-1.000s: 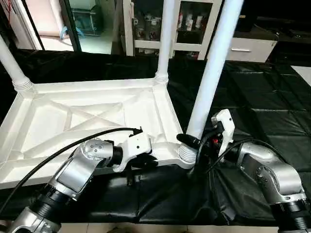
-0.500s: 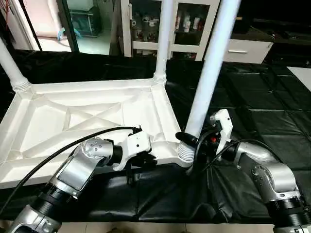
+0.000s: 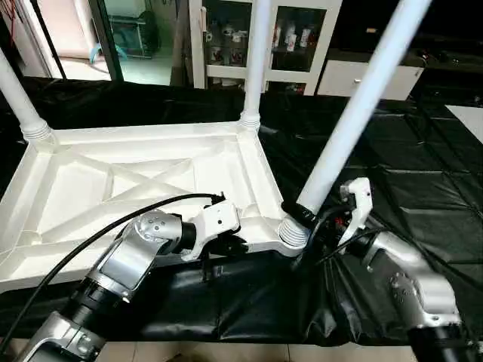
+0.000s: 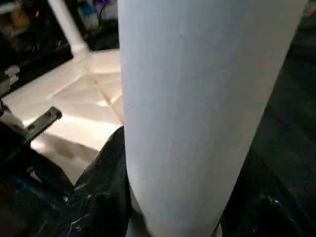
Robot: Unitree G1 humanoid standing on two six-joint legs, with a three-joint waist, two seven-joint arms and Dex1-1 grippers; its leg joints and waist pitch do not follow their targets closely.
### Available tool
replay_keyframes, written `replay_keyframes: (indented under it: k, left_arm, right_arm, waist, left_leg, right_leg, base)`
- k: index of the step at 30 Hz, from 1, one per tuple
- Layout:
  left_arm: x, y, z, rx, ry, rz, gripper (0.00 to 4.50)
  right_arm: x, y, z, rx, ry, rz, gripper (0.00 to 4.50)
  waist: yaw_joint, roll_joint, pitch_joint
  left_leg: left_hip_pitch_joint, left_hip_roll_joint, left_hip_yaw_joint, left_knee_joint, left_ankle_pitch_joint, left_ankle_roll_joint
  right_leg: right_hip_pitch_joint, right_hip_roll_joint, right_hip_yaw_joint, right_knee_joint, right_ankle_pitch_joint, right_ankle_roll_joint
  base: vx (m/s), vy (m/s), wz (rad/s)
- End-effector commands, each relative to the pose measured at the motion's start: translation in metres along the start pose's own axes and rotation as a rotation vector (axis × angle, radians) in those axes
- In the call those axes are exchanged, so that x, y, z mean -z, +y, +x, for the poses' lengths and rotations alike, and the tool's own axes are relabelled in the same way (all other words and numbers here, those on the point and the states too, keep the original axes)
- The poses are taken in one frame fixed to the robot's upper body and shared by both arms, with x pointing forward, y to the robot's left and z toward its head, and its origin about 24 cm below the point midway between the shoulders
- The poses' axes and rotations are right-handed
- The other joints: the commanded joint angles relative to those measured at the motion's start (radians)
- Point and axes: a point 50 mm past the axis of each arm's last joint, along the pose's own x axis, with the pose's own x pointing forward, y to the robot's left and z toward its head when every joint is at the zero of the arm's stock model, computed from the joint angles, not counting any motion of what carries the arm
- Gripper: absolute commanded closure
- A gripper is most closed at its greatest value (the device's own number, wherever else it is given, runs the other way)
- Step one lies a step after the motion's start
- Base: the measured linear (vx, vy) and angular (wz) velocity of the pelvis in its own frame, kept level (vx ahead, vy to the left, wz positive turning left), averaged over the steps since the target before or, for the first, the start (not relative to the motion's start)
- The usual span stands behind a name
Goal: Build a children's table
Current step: Insert table leg to table base
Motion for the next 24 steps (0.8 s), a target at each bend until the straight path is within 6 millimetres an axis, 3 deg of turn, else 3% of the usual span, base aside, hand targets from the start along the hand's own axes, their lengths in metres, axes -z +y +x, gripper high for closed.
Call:
replay_keyframes:
  k: [1,3,7,10,21,24]
  left_arm:
    - [-0.009,0.012,-0.003,-0.096,-0.051,-0.010,4.47]
    - [-0.009,0.013,-0.002,-0.100,-0.050,-0.010,4.47]
    - [-0.010,0.015,-0.002,-0.111,-0.050,-0.016,4.47]
    - [-0.010,0.015,-0.001,-0.114,-0.049,-0.019,4.47]
    - [-0.009,0.015,-0.001,-0.116,-0.040,-0.027,4.47]
    - [-0.009,0.015,0.000,-0.118,-0.040,-0.031,4.47]
  right_arm:
    - [0.024,-0.005,-0.012,0.063,0.098,0.010,2.63]
    - [0.027,-0.002,-0.013,0.050,0.105,-0.017,2.63]
    - [0.033,0.003,-0.014,0.032,0.117,-0.087,2.63]
    - [0.035,0.003,-0.015,0.030,0.122,-0.112,2.63]
    - [0.045,0.001,-0.019,0.003,0.247,-0.191,2.63]
    - [0.057,-0.002,-0.023,0.002,0.351,-0.196,2.63]
  waist:
    - [-0.005,-0.001,-0.028]
    - [-0.007,-0.001,-0.029]
    - [-0.005,-0.001,-0.026]
    - [-0.004,-0.001,-0.024]
    - [-0.015,-0.002,-0.015]
    - [-0.018,-0.002,-0.013]
  left_leg:
    - [0.028,0.105,-0.071,-0.105,-0.468,-0.057]
    - [0.024,0.106,-0.073,-0.108,-0.465,-0.054]
    - [0.030,0.105,-0.068,-0.108,-0.471,-0.050]
    - [0.025,0.107,-0.071,-0.110,-0.469,-0.043]
    - [0.030,0.106,-0.082,-0.115,-0.579,-0.064]
    - [0.032,0.106,-0.085,-0.115,-0.605,-0.070]
  right_leg:
    - [-0.008,-0.121,0.066,-0.108,-0.604,-0.091]
    - [-0.004,-0.122,0.064,-0.107,-0.597,-0.091]
    - [-0.011,-0.123,0.068,-0.114,-0.602,-0.091]
    - [-0.010,-0.125,0.068,-0.115,-0.618,-0.086]
    - [-0.020,-0.124,0.063,-0.124,-0.702,-0.054]
    - [-0.021,-0.125,0.059,-0.127,-0.723,-0.044]
  base:
    - [0.000,0.000,0.00]
    - [0.000,0.000,0.00]
    - [0.000,0.000,0.00]
    - [0.000,0.000,0.00]
    - [0.000,0.000,0.00]
    - [0.000,0.000,0.00]
